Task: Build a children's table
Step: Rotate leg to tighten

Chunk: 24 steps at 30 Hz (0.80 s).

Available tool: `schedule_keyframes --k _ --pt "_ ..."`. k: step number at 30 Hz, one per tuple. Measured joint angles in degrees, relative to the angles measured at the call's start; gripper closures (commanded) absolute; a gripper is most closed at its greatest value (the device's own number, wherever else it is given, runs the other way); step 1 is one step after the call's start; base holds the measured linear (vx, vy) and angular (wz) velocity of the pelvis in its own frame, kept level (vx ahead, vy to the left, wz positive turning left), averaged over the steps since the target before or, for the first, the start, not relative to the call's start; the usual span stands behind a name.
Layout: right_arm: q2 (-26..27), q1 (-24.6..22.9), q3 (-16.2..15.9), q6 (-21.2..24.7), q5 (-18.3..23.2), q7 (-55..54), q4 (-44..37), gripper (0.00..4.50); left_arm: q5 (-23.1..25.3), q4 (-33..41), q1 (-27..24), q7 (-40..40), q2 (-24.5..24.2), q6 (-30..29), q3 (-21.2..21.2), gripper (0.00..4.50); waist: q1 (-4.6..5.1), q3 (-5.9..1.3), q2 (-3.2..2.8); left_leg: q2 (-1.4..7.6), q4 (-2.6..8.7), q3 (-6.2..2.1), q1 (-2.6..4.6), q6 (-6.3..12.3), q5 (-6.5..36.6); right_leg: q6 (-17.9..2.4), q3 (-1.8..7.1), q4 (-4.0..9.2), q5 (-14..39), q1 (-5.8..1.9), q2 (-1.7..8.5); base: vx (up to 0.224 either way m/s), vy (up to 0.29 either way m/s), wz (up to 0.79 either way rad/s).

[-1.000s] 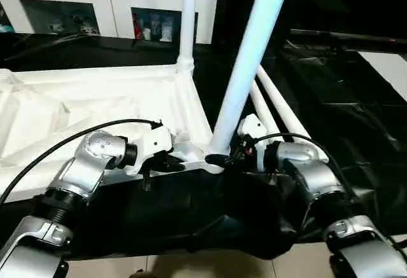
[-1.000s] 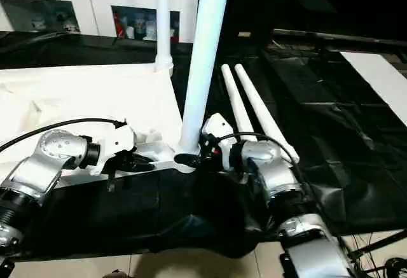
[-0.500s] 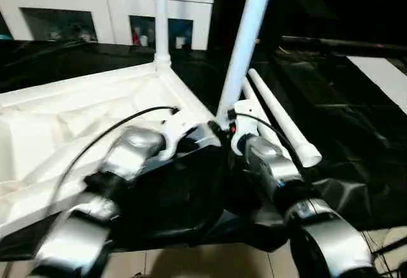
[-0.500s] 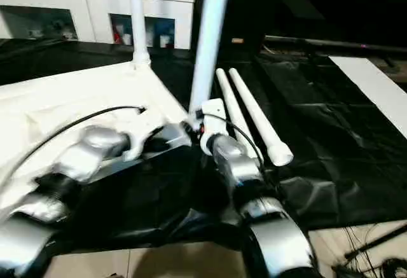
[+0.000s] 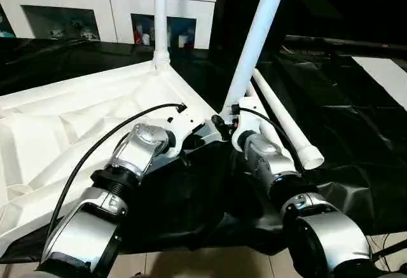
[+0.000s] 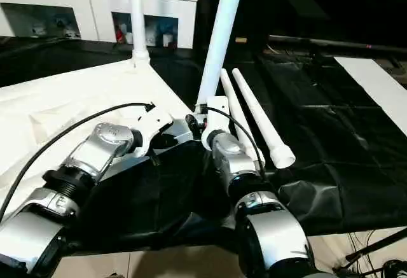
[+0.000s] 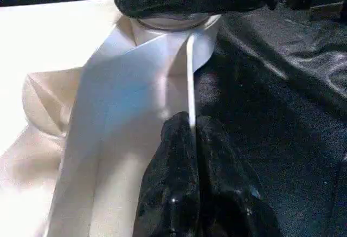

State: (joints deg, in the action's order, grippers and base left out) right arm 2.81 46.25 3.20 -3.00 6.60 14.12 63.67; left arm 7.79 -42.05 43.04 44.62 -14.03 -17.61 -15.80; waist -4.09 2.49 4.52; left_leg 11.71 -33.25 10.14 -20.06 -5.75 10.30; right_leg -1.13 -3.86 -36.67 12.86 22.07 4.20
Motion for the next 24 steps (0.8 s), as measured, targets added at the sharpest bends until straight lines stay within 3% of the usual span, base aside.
schedule_keyframes --k 5,8,13,17,24 --pt "-2.1 -1.7 -3.3 -1.6 -1.5 7.8 -2.2 0.53 -0.2 1.8 -1.2 1.6 -2.4 1.5 0.2 4.50 0.72 0.02 -0.01 0.07 0.28 0.00 -0.08 0.00 0.0 0.0 -0.05 0.12 0.0 0.13 -0.12 0.000 0.000 0.00" --pt "-4.1 -2.9 -4.2 -1.3 -1.6 13.2 -4.5 0.53 -0.2 3.4 -2.3 3.5 -3.9 3.0 0.0 4.50 0.77 0.02 -0.02 0.11 0.37 0.01 -0.17 0.00 0.0 0.0 -0.06 0.26 0.0 0.21 -0.20 0.000 0.000 0.00" --pt "-10.2 -6.4 -8.8 -1.1 -2.3 29.6 -10.2 0.53 -2.5 8.0 -6.3 13.1 -10.3 8.3 -0.1 4.50 0.79 0.03 -0.02 0.19 0.56 0.04 -0.39 0.13 0.0 -0.1 -0.07 0.55 0.1 0.35 -0.34 0.000 0.000 0.00" --pt "-12.2 -7.6 -11.2 -1.4 -2.5 36.3 -12.5 0.53 -4.7 11.3 -8.6 21.2 -13.6 11.9 -0.9 4.50 -0.01 0.04 -0.03 0.20 0.54 0.04 -0.92 0.39 -0.2 -0.1 -0.04 0.50 0.1 0.85 -0.37 0.000 0.000 0.00" --pt "-14.2 -9.8 -12.7 -1.4 -1.9 44.7 -17.7 0.53 -6.1 13.5 -10.1 26.3 -15.1 12.4 -0.9 4.50 -1.06 0.07 -0.01 0.22 0.41 0.10 -0.93 0.40 -0.2 -0.1 0.00 0.44 0.0 0.85 -0.36 0.000 0.000 0.00"
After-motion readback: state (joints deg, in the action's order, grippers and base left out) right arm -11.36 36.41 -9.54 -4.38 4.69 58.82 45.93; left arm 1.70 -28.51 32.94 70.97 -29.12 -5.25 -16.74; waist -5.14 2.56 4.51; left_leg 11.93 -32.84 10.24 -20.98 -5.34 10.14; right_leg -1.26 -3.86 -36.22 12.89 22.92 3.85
